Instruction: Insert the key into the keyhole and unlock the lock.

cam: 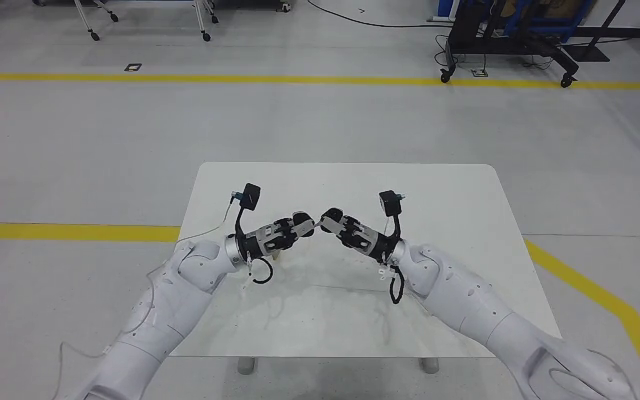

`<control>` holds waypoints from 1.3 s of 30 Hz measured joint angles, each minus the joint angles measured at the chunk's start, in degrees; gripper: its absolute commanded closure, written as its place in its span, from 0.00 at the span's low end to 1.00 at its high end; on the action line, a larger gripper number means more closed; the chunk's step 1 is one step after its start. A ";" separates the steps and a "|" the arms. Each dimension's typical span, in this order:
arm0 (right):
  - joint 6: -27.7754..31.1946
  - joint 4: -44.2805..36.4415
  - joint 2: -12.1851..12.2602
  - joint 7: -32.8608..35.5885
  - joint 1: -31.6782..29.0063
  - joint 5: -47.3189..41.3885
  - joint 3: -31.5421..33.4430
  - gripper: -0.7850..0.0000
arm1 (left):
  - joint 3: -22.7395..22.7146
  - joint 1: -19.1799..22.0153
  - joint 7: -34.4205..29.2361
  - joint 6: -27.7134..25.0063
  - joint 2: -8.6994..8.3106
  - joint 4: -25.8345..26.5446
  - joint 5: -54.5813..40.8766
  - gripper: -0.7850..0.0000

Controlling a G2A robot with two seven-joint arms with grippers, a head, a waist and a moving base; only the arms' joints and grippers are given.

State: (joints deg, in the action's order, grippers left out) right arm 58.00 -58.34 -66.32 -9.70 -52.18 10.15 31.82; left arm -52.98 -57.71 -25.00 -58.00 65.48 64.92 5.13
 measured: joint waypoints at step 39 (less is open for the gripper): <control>0.00 -3.34 1.27 3.85 -2.24 -2.77 2.26 1.00 | 3.57 1.98 -1.73 0.00 -0.09 -0.70 -3.44 0.76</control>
State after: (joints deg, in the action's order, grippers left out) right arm 58.00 -61.68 -65.05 -5.85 -54.42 7.38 34.08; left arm -49.41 -55.73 -26.73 -58.00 65.39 64.22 1.69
